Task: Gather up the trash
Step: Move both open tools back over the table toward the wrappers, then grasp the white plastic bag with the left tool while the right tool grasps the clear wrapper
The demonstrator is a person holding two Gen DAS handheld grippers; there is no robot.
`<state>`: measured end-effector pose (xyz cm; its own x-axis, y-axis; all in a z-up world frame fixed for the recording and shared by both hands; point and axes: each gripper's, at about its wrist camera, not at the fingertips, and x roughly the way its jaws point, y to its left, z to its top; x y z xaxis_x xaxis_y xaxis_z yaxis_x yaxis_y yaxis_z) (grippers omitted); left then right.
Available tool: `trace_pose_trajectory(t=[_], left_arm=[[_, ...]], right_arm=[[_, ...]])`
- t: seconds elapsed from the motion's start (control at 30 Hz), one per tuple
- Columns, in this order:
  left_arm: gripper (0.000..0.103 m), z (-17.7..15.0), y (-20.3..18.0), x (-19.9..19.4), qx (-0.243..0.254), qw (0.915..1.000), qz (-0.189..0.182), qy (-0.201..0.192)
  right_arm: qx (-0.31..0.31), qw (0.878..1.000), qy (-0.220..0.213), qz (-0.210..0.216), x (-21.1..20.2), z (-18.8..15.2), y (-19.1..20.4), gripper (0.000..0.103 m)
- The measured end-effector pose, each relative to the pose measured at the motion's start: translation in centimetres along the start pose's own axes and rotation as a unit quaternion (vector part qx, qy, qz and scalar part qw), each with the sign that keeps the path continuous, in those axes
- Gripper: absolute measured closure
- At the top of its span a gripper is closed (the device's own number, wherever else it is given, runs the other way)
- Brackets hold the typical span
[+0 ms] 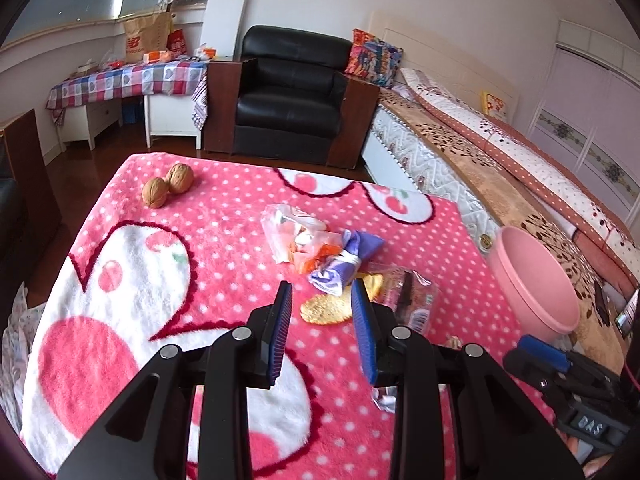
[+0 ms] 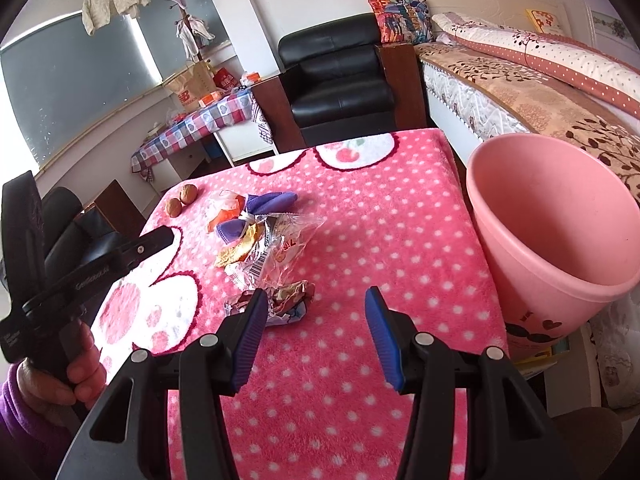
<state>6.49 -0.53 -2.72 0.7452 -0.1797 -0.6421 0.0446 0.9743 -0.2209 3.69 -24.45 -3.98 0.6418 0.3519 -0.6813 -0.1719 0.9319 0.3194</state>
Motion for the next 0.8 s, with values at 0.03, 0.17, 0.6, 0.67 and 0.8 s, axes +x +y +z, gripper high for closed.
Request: trace_pose_trajectory(t=[0.03, 0.17, 0.6, 0.67, 0.8], left_arm=[[0.073, 0.3, 0.1, 0.5, -0.006, 1.0000, 0.003, 0.003], [0.073, 1.2, 0.8, 2.5, -0.026, 0.9996, 0.004, 0.011], [0.086, 1.7, 1.6, 7.0, -0.043, 0.9983, 0.003, 0.039], [0.090, 1.6, 1.7, 7.0, -0.044, 0.9982, 0.005, 0.040], [0.097, 1.4, 2.4, 6.3, -0.054, 0.9978, 0.003, 0.039]], right_arm=[[0.000, 1.000, 0.002, 0.000, 0.2, 0.0, 0.0, 0.053], [0.000, 1.000, 0.007, 0.000, 0.7, 0.2, -0.1, 0.053], [-0.011, 1.000, 0.018, 0.011, 2.6, 1.4, 0.6, 0.053], [-0.013, 1.000, 0.020, 0.020, 3.0, 1.7, 1.0, 0.053], [-0.001, 0.998, 0.033, 0.044, 4.0, 2.6, 1.5, 0.053]])
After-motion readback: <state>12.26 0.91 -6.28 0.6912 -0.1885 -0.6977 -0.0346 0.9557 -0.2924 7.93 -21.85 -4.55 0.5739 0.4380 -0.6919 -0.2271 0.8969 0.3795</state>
